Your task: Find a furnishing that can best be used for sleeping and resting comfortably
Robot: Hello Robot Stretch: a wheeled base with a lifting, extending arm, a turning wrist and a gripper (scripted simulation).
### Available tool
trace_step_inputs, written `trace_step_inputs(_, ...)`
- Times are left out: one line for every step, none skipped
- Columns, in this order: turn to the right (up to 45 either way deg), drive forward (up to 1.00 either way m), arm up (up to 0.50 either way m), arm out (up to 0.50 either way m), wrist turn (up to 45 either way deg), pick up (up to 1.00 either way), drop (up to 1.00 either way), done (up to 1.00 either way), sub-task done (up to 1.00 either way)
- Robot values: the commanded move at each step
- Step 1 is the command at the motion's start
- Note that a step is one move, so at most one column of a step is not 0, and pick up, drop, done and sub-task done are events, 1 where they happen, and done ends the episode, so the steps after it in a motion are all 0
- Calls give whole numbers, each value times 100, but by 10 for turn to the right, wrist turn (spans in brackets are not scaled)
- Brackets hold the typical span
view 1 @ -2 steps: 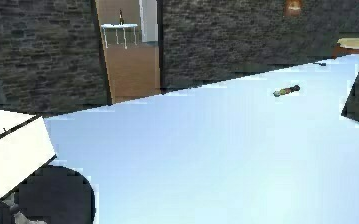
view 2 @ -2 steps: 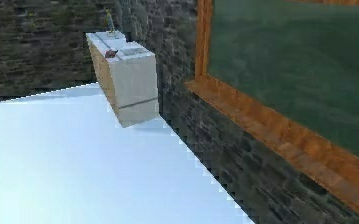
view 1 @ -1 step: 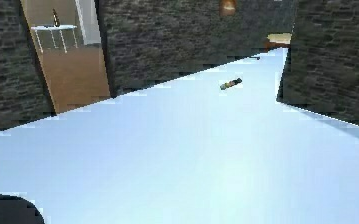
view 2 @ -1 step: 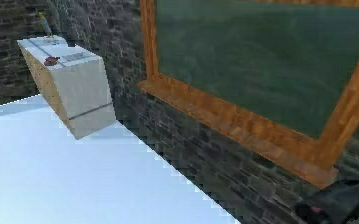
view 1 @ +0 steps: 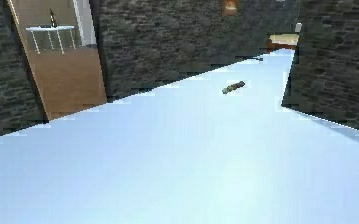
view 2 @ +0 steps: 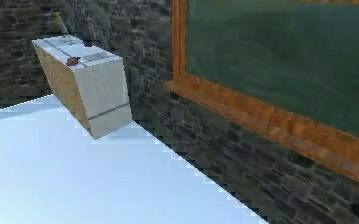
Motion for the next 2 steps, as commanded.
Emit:
trace_step_inputs(0, 100, 0, 0, 0, 0, 0, 0, 0)
trace_step_inputs(0, 100, 0, 0, 0, 0, 0, 0, 0)
